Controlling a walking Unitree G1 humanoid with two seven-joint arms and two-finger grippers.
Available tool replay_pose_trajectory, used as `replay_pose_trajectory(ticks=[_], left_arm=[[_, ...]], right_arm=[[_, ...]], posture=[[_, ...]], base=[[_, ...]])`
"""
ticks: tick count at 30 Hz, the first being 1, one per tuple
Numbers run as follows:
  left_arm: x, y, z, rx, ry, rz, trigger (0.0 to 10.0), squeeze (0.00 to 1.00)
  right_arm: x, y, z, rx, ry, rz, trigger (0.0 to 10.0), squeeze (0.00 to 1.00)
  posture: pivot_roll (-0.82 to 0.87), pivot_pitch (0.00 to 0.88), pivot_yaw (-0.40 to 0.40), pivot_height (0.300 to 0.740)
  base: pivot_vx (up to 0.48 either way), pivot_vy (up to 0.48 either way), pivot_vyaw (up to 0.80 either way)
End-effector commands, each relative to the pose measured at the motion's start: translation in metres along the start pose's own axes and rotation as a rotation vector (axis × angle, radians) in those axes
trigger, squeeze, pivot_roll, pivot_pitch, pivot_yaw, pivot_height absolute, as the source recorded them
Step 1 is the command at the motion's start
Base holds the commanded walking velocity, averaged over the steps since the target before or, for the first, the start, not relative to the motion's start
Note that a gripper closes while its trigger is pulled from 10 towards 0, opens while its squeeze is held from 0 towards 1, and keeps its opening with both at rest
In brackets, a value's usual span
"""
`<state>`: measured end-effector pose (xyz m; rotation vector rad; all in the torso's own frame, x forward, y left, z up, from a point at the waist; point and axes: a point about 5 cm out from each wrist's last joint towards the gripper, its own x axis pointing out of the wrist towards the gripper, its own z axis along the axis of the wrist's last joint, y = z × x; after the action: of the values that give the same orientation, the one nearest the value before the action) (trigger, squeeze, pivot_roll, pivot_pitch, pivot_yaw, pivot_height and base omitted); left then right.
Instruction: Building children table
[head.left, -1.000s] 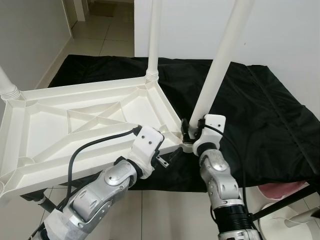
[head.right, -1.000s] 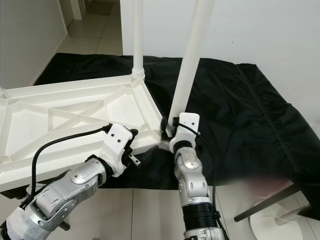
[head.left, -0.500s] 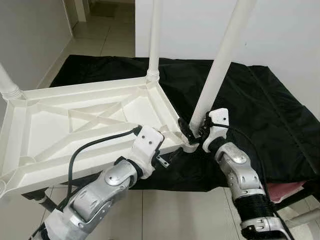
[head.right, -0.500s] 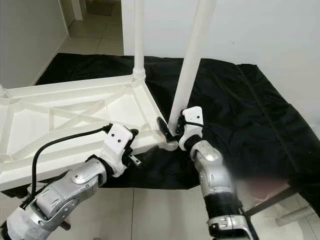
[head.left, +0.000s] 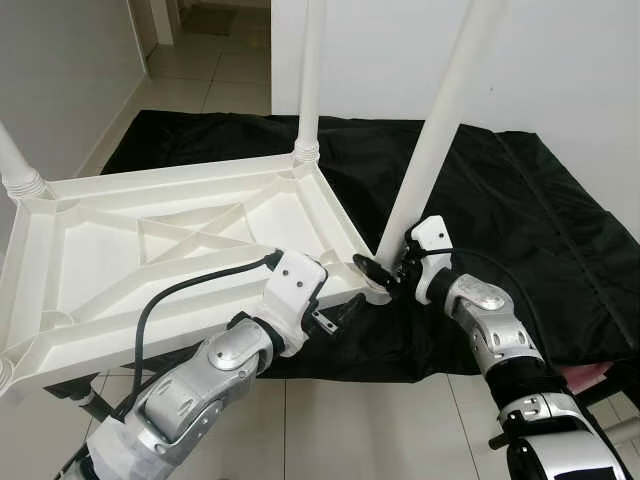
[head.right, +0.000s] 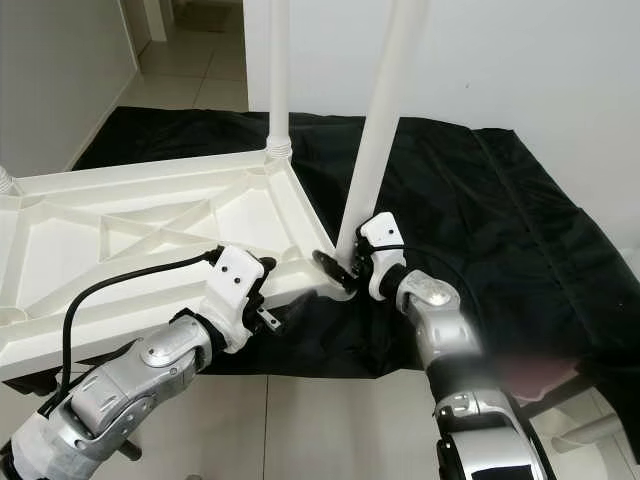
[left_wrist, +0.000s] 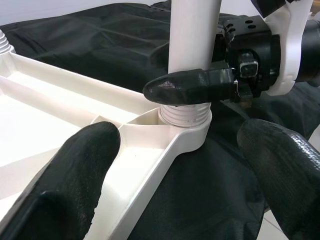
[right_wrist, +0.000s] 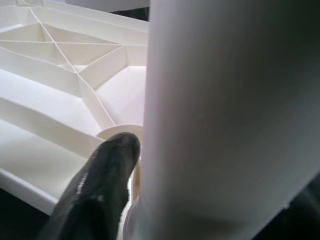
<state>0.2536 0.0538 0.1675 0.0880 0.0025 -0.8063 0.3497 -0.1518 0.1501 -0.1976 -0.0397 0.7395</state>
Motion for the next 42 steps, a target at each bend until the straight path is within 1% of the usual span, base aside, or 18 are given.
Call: replay_pose_trajectory(ticks=[1, 2, 3, 9, 10, 14, 19, 22, 23, 24, 27, 28, 31, 34, 37, 39, 40, 42], left_arm=[[-0.002, -0.012, 0.0, 0.007, 0.0, -0.222, 10.0, 0.0], [-0.002, -0.012, 0.0, 0.007, 0.0, -0.222, 10.0, 0.0], [-0.002, -0.012, 0.0, 0.006, 0.0, -0.219, 10.0, 0.0], [-0.003, -0.012, 0.0, 0.005, 0.002, -0.213, 10.0, 0.0], [-0.004, -0.013, 0.0, 0.002, 0.002, -0.214, 10.0, 0.0], [-0.003, -0.013, 0.0, 0.002, 0.002, -0.218, 10.0, 0.0], [-0.003, -0.013, 0.0, 0.002, 0.001, -0.22, 10.0, 0.0], [-0.003, -0.012, 0.0, 0.005, 0.003, -0.22, 10.0, 0.0], [-0.003, -0.012, 0.0, 0.005, 0.003, -0.22, 10.0, 0.0], [-0.003, -0.011, -0.001, 0.005, 0.004, -0.219, 10.0, 0.0], [-0.003, -0.007, -0.001, 0.012, 0.003, -0.201, 10.0, 0.0], [-0.003, -0.007, -0.001, 0.012, 0.003, -0.201, 10.0, 0.0], [-0.003, 0.002, 0.0, 0.026, 0.004, -0.171, 10.0, 0.0], [-0.003, 0.007, 0.0, 0.031, 0.004, -0.158, 10.0, 0.0], [-0.004, 0.015, 0.002, 0.044, 0.002, -0.129, 10.0, 0.0], [-0.004, 0.015, 0.002, 0.044, 0.002, -0.129, 10.0, 0.0], [-0.004, 0.016, 0.002, 0.047, 0.0, -0.124, 10.0, 0.0], [-0.004, 0.016, 0.002, 0.048, 0.0, -0.124, 10.0, 0.0]], right_arm=[[0.0, 0.0, -0.003, -0.01, 0.017, 0.017, 1.6, 0.0], [0.0, 0.0, -0.003, -0.01, 0.017, 0.017, 1.6, 0.0], [0.001, -0.001, -0.004, -0.008, 0.022, 0.028, 0.0, 0.0], [0.002, -0.001, -0.008, 0.008, 0.029, 0.04, 0.0, 0.0], [0.001, -0.002, -0.01, 0.028, 0.032, 0.003, 10.0, 0.0], [0.004, -0.002, -0.01, 0.053, 0.037, -0.062, 10.0, 0.0], [0.006, -0.001, -0.011, 0.059, 0.035, -0.082, 10.0, 0.0], [0.013, 0.004, -0.006, 0.138, 0.003, -0.169, 10.0, 0.0], [0.013, 0.004, -0.006, 0.138, 0.003, -0.169, 10.0, 0.0], [0.015, 0.005, -0.003, 0.167, -0.006, -0.195, 10.0, 0.0], [0.021, 0.012, 0.007, 0.235, -0.034, -0.287, 10.0, 0.0], [0.021, 0.012, 0.007, 0.235, -0.034, -0.287, 10.0, 0.0], [0.022, 0.022, 0.011, 0.233, -0.046, -0.385, 10.0, 0.0], [0.021, 0.027, 0.01, 0.219, -0.044, -0.433, 10.0, 0.0], [0.017, 0.039, 0.002, 0.237, 0.001, -0.594, 10.0, 0.0], [0.017, 0.039, 0.002, 0.237, 0.001, -0.594, 10.0, 0.0], [0.015, 0.048, 0.0, 0.282, 0.012, -0.688, 10.0, 0.0], [0.014, 0.051, 0.001, 0.299, 0.017, -0.713, 10.0, 0.0]], posture=[[0.04, 0.056, -0.038, 0.74], [0.04, 0.056, -0.038, 0.74], [0.05, 0.056, -0.041, 0.74], [0.05, 0.057, -0.044, 0.74], [0.05, 0.059, -0.044, 0.74], [0.04, 0.06, -0.04, 0.74], [0.04, 0.059, -0.038, 0.74], [0.04, 0.058, -0.036, 0.74], [0.04, 0.058, -0.036, 0.74], [0.04, 0.058, -0.036, 0.74], [0.04, 0.06, -0.037, 0.74], [0.04, 0.06, -0.037, 0.74], [0.03, 0.062, -0.04, 0.74], [0.03, 0.062, -0.042, 0.74], [0.04, 0.06, -0.047, 0.74], [0.04, 0.06, -0.047, 0.74], [0.04, 0.057, -0.05, 0.74], [0.04, 0.057, -0.05, 0.74]], base=[[0.0, 0.0, 0.0], [0.0, 0.0, 0.0], [0.0, 0.0, 0.0], [0.0, 0.0, 0.0], [0.0, 0.0, 0.0], [0.0, 0.0, 0.0], [0.0, 0.0, 0.0], [0.0, 0.0, 0.0], [0.0, 0.0, 0.0], [0.0, 0.0, 0.0], [0.0, 0.0, 0.0], [0.0, 0.0, 0.0], [0.0, 0.0, 0.0], [0.0, 0.0, 0.0], [0.0, 0.0, 0.0], [0.0, 0.0, 0.0], [0.0, 0.0, 0.0], [0.0, 0.0, 0.0]])
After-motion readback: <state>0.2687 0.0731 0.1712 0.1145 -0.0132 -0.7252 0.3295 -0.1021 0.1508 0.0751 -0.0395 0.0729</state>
